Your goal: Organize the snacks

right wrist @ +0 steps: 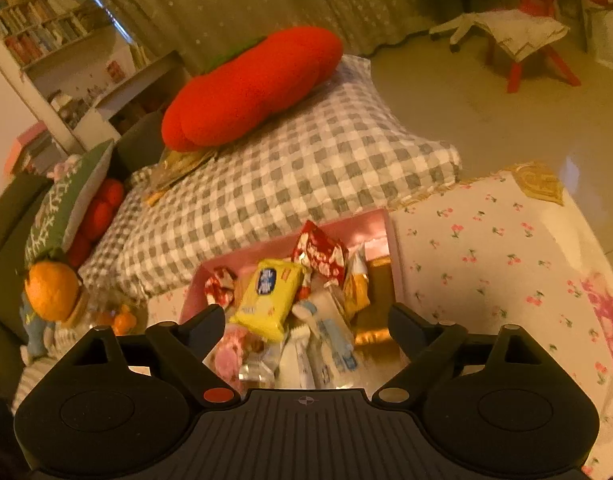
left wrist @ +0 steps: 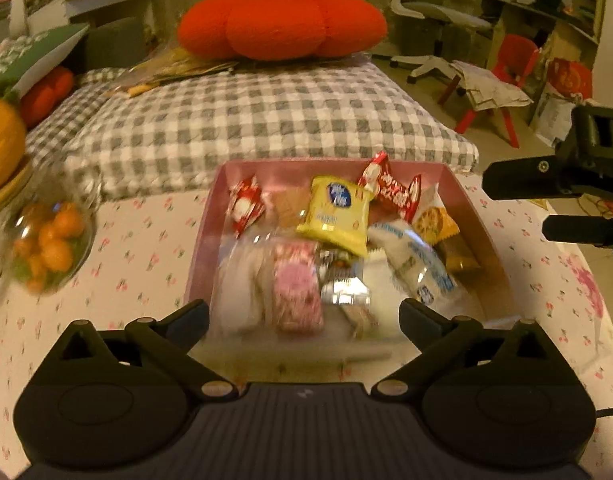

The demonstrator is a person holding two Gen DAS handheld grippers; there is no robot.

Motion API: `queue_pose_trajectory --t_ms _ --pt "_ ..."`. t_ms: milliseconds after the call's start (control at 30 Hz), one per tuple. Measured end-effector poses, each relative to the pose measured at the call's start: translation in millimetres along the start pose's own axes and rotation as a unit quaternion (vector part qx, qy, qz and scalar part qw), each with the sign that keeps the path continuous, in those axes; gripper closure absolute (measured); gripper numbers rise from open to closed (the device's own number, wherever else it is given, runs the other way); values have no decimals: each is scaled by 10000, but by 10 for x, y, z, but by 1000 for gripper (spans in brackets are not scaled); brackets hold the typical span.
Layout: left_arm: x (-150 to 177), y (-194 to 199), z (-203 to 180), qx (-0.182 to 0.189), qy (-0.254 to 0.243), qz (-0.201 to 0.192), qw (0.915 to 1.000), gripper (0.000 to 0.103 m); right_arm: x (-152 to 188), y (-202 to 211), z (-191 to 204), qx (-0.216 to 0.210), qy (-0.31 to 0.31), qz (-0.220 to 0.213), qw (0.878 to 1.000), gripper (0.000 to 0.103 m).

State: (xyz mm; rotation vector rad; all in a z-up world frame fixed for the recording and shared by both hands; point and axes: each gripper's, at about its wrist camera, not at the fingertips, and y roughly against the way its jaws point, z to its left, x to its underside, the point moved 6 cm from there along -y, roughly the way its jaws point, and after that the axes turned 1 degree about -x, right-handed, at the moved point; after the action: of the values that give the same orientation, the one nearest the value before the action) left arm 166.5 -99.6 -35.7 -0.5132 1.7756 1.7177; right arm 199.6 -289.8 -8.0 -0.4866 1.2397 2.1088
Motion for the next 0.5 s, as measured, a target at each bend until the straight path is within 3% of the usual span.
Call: queue_pose_trajectory --t_ms 500 --pt "538 340 295 -119 340 149 9992 1 642 325 85 488 492 277 9972 12"
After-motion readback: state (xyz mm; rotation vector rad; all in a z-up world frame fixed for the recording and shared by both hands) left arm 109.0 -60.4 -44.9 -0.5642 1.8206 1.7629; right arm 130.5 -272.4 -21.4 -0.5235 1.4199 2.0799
